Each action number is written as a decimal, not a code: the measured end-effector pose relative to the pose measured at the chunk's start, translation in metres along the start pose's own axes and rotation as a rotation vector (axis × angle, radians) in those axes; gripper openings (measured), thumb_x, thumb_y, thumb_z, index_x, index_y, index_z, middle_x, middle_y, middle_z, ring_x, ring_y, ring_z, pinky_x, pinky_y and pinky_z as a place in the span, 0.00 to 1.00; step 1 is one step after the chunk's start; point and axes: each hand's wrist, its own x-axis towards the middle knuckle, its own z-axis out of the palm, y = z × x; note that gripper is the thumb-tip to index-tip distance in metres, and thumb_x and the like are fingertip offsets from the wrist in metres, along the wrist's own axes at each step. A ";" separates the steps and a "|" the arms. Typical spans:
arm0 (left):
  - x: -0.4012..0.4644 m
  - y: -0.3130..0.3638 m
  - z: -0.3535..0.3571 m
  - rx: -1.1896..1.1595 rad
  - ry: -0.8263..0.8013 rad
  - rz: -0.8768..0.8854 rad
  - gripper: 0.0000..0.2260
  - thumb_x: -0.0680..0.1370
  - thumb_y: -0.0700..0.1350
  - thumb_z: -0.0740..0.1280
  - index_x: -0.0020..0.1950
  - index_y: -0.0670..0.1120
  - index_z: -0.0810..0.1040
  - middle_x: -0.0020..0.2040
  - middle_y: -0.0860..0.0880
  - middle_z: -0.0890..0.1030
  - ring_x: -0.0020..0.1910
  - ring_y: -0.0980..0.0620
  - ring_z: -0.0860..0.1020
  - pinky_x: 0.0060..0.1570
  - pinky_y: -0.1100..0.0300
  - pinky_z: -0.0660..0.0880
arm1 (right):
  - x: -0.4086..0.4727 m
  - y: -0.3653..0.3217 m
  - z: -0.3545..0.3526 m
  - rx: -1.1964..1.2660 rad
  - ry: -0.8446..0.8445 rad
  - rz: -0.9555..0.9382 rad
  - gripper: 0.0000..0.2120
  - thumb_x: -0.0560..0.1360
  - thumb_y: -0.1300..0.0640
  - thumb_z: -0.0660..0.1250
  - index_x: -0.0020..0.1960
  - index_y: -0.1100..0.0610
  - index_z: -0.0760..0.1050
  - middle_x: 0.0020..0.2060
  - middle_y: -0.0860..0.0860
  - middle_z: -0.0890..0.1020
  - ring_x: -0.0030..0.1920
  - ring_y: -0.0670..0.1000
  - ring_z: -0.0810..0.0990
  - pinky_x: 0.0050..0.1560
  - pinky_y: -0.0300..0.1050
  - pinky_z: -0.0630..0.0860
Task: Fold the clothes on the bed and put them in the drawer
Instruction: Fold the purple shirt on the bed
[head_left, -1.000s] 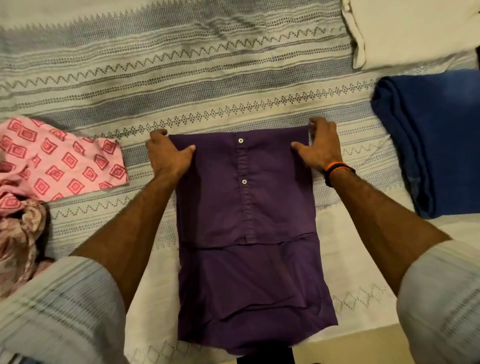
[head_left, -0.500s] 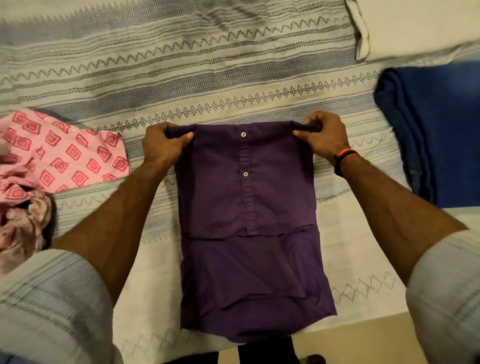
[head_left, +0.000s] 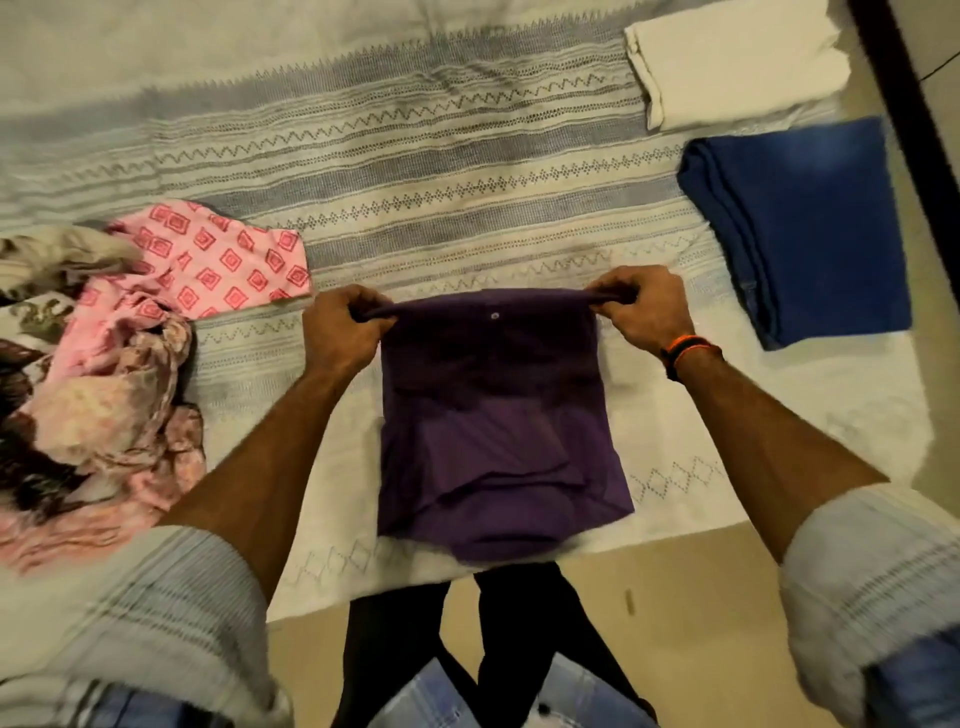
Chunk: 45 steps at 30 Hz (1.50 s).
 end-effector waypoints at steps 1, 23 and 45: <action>-0.015 -0.003 -0.001 0.016 -0.010 0.003 0.09 0.69 0.37 0.77 0.44 0.49 0.84 0.42 0.48 0.85 0.43 0.52 0.83 0.49 0.57 0.80 | -0.014 0.002 -0.002 -0.004 -0.010 -0.007 0.09 0.70 0.65 0.75 0.49 0.58 0.85 0.41 0.49 0.85 0.43 0.44 0.82 0.47 0.26 0.75; -0.225 -0.123 0.031 0.719 -0.274 0.340 0.12 0.73 0.39 0.68 0.52 0.53 0.84 0.49 0.48 0.81 0.45 0.44 0.80 0.44 0.53 0.78 | -0.238 0.077 0.040 -0.521 -0.175 -0.049 0.13 0.69 0.70 0.69 0.46 0.55 0.86 0.47 0.54 0.86 0.48 0.59 0.82 0.53 0.50 0.78; -0.148 -0.082 0.110 0.932 -0.523 0.230 0.76 0.50 0.61 0.83 0.77 0.46 0.30 0.76 0.40 0.28 0.75 0.33 0.32 0.72 0.31 0.41 | -0.161 0.035 0.138 -0.789 -0.470 -0.108 0.85 0.41 0.39 0.84 0.78 0.54 0.28 0.76 0.61 0.30 0.77 0.64 0.34 0.75 0.68 0.40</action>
